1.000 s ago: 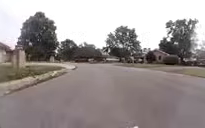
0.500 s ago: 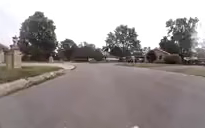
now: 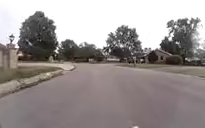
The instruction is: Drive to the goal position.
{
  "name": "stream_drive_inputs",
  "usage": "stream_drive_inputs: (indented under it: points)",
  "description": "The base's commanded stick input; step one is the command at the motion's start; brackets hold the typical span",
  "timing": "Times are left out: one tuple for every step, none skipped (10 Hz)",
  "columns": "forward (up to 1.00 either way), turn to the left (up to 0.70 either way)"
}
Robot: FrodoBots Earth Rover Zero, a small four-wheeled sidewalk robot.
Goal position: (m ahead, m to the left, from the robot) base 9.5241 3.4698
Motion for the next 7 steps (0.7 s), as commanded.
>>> stream_drive_inputs:
  points:
    - [0.7, 0.0]
    - [0.7, 0.0]
    - [0.7, 0.0]
    - [0.7, 0.0]
    - [0.7, 0.0]
    - [0.7, 0.0]
    - [0.7, 0.0]
